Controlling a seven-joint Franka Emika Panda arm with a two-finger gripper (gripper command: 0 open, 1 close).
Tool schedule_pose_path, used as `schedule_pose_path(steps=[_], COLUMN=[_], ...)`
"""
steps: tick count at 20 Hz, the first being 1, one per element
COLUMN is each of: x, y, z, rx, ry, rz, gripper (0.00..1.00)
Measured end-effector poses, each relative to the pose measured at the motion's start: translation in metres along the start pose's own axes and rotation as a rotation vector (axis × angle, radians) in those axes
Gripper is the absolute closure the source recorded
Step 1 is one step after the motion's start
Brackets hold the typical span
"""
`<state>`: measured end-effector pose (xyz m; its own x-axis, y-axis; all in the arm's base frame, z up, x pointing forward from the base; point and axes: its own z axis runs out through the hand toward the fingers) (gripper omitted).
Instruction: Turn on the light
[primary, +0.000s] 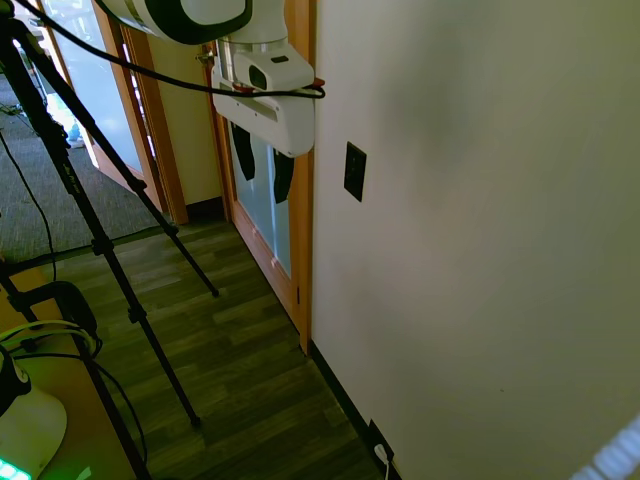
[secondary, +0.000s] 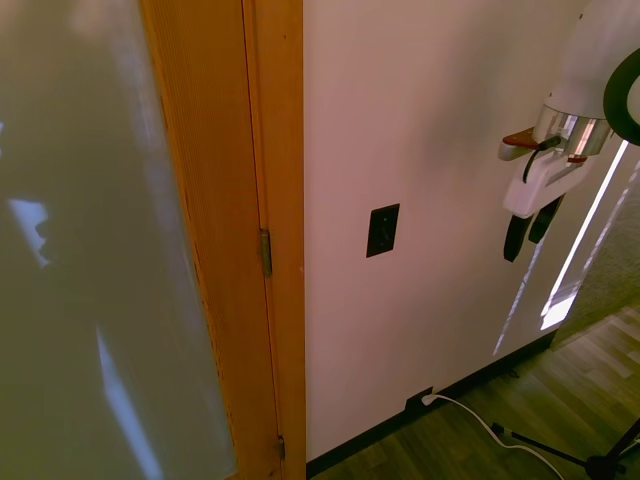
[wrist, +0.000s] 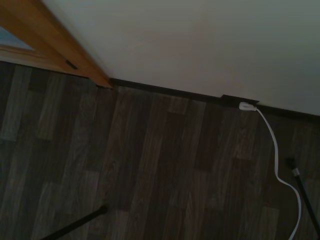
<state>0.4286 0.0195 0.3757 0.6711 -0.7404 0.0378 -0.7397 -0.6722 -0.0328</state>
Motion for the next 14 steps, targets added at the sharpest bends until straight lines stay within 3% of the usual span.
schedule_pose_path(steps=[4, 7, 12, 14], x=[0.002, 0.006, 0.022, 0.04], y=[-0.002, -0.013, -0.05, -0.077], z=[0.002, 0.006, 0.028, 0.046], rx=[0.004, 0.04, 0.124, 0.105], ry=[0.003, 0.032, 0.105, 0.123], rz=[0.0, -0.011, -0.031, 0.007], gripper=[0.0, 0.0, 0.0, 0.0])
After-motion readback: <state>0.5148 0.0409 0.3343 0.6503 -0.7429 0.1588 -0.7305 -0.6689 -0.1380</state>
